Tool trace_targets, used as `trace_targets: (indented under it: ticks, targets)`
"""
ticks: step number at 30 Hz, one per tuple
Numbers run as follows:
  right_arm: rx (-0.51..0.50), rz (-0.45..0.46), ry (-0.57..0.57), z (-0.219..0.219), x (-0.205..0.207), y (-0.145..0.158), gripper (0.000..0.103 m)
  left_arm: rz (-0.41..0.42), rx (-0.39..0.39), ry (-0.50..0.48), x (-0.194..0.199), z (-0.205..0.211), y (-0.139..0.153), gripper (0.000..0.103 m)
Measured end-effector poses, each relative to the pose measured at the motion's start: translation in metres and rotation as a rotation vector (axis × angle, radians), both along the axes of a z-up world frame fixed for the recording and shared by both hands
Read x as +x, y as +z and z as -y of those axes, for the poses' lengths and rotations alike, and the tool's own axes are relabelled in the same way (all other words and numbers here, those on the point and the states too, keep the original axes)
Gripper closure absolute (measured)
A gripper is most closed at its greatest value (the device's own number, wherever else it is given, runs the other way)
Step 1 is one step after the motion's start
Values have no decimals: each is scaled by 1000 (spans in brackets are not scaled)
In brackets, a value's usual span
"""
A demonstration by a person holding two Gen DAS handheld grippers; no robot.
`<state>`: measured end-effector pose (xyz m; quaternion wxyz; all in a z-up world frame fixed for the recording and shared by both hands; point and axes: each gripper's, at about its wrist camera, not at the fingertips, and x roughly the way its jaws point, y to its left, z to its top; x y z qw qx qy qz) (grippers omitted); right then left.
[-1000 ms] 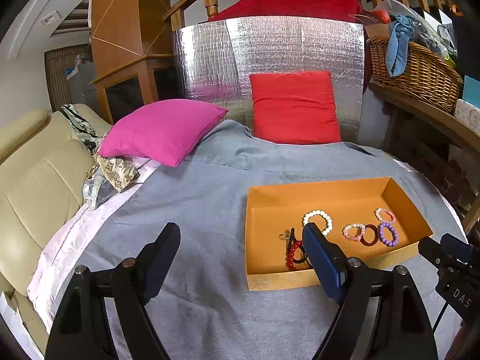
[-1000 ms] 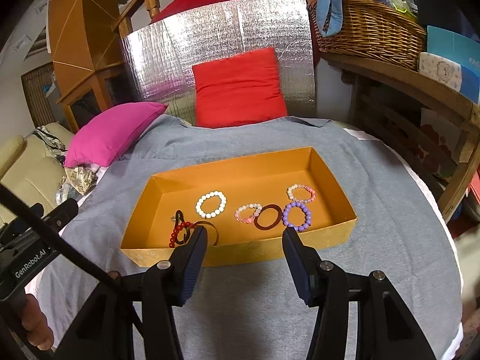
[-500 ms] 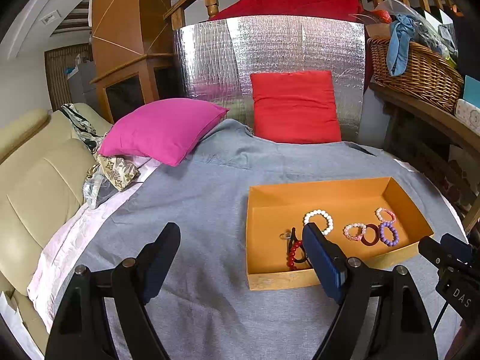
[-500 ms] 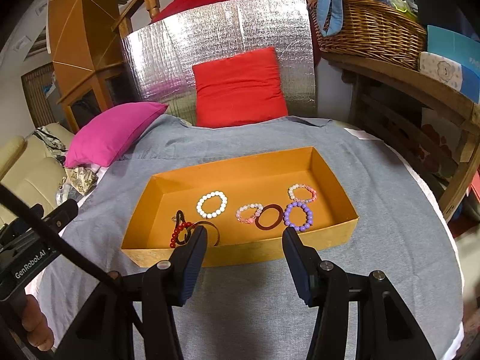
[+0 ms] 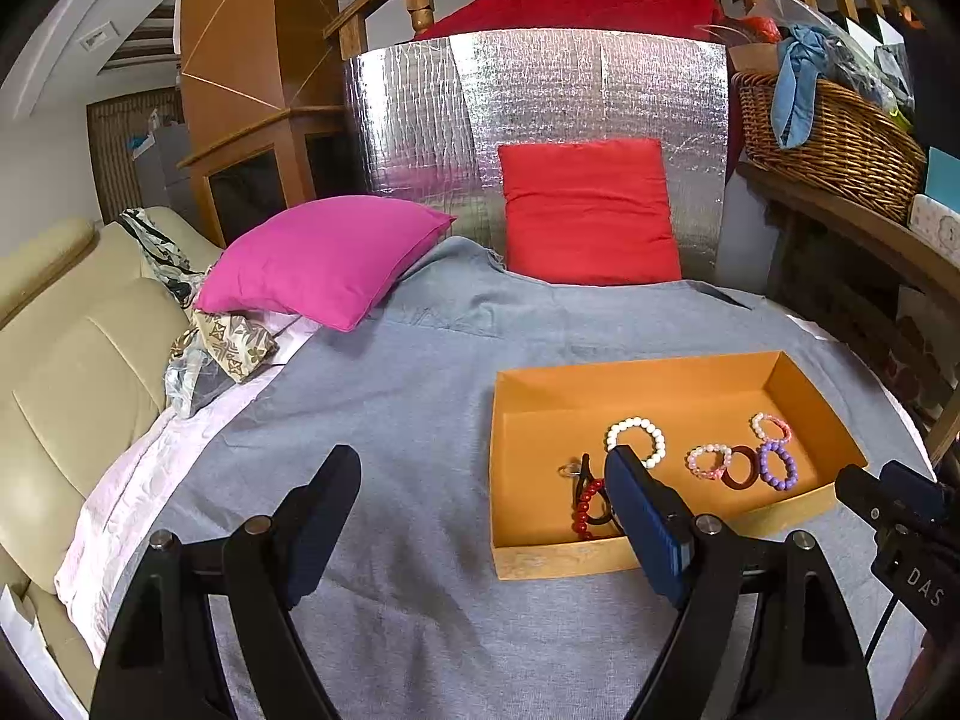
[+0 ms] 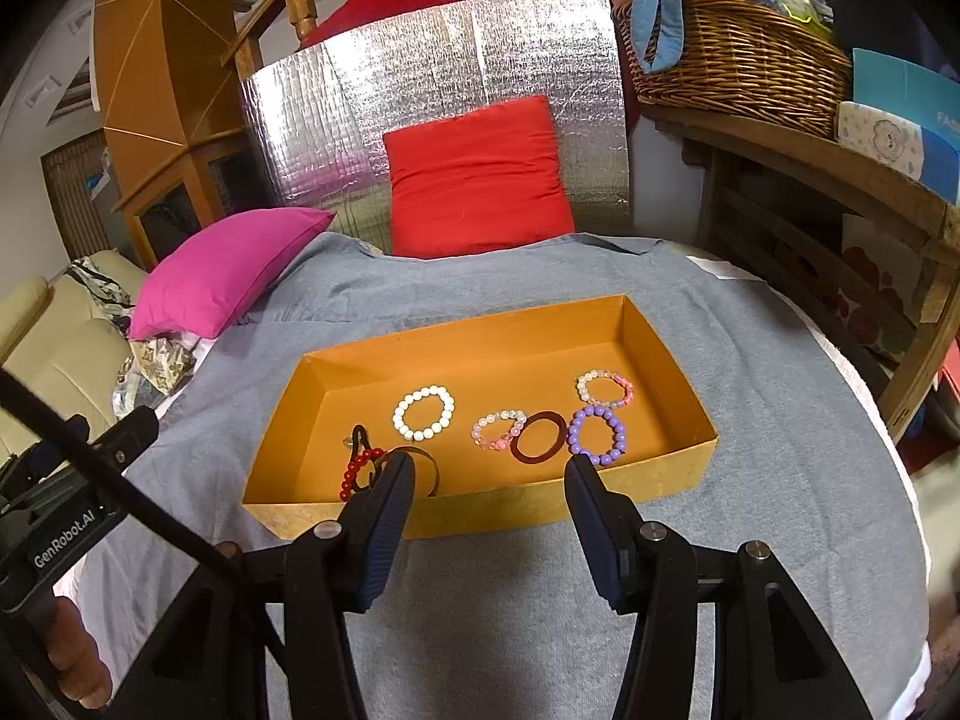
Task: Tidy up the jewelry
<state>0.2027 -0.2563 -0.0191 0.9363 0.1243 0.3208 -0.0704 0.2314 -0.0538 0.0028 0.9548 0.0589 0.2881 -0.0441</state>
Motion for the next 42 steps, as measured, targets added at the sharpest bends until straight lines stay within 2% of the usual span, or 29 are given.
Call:
trace_targets:
  ticks: [22, 42]
  targets:
    - [7, -44, -12, 8, 27, -15, 47, -65, 0, -11, 28, 12, -17, 19]
    - [12, -51, -17, 7, 34, -16, 47, -67, 1, -9, 32, 17, -16, 19]
